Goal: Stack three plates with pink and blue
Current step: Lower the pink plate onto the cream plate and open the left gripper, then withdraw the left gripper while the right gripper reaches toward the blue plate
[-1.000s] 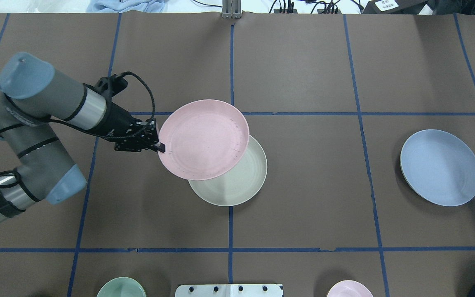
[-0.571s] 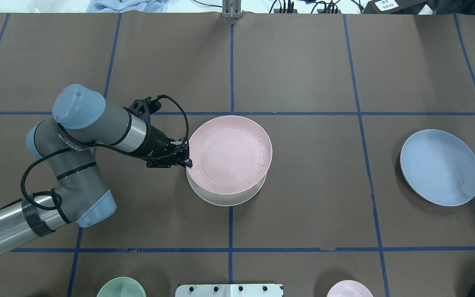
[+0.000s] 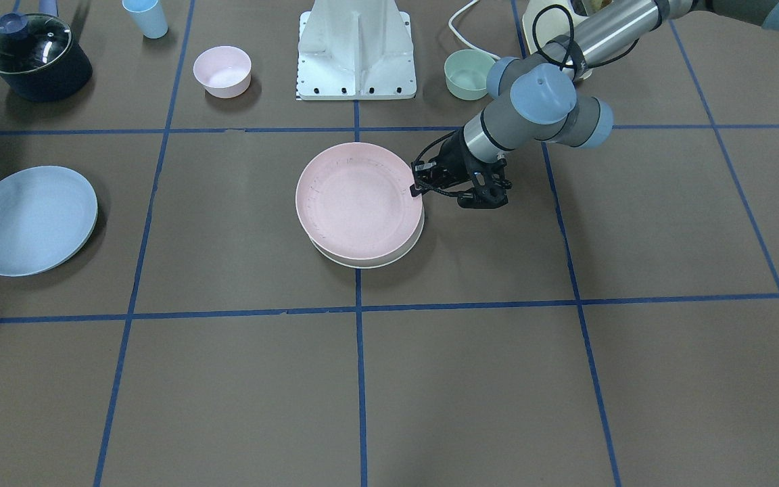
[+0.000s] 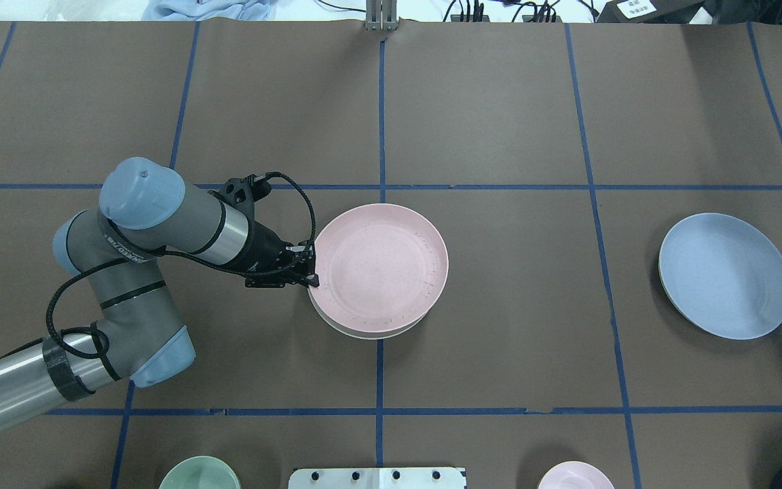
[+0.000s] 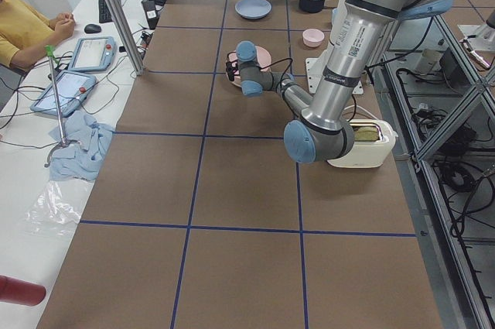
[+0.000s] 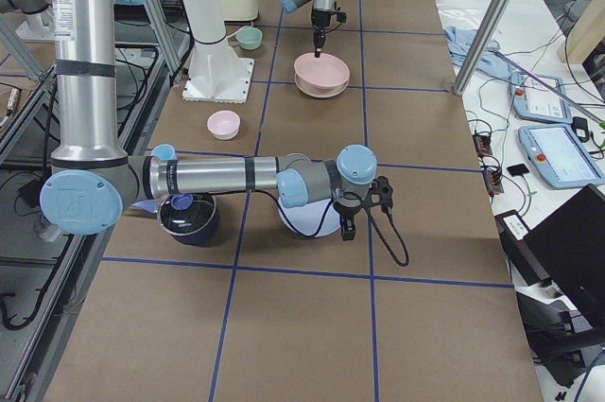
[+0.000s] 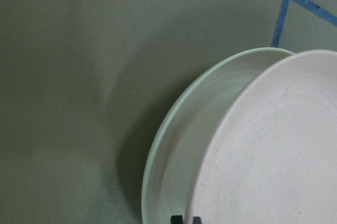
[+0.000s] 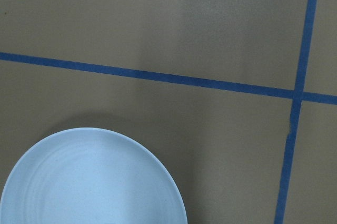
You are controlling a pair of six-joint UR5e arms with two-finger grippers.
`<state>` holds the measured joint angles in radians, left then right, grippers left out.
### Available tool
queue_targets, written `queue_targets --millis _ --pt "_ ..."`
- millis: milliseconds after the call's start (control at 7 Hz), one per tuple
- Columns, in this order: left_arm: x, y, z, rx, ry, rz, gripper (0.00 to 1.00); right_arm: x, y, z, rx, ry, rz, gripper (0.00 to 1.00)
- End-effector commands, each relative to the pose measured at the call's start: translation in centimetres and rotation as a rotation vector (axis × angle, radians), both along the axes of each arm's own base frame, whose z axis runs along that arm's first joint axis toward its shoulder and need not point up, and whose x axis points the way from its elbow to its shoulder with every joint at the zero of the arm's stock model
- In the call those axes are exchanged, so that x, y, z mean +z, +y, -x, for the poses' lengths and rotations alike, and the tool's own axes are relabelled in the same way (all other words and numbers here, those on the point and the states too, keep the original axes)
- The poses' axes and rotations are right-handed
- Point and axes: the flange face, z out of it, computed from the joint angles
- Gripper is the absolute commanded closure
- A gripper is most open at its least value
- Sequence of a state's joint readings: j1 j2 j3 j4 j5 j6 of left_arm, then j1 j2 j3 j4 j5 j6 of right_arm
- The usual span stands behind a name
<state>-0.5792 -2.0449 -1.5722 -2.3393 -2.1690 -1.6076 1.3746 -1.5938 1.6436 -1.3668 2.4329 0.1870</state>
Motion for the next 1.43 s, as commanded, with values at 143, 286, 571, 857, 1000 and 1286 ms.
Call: queue_targets --millis 143,286,571,857,1000,1286 --pt "1.3 0.4 0.9 -0.001 -0.011 0.003 0.14 0.0 0.0 0.0 0.0 0.0 -0.001 0.0" --pt "1.0 0.4 2.0 -0.009 -0.001 -0.003 0.13 0.0 0.0 0.0 0.0 0.0 -0.001 0.0" --pt "-0.6 0.8 8.7 -0.056 0.039 -0.029 0.13 0.0 0.1 0.8 -0.015 -0.001 0.002 0.0" --pt "-0.1 0.0 14.0 -0.072 0.044 -0.165 0.14 0.1 0.3 2.2 -0.002 0.002 0.051 0.0" --pt "1.2 -0.4 15.7 -0.076 0.022 -0.233 0.14 0.7 0.8 3.1 0.041 0.01 0.076 0.0" --pt "2.4 -0.6 17.9 -0.096 0.004 -0.251 0.14 5.2 3.6 5.3 0.141 -0.038 0.049 0.0"
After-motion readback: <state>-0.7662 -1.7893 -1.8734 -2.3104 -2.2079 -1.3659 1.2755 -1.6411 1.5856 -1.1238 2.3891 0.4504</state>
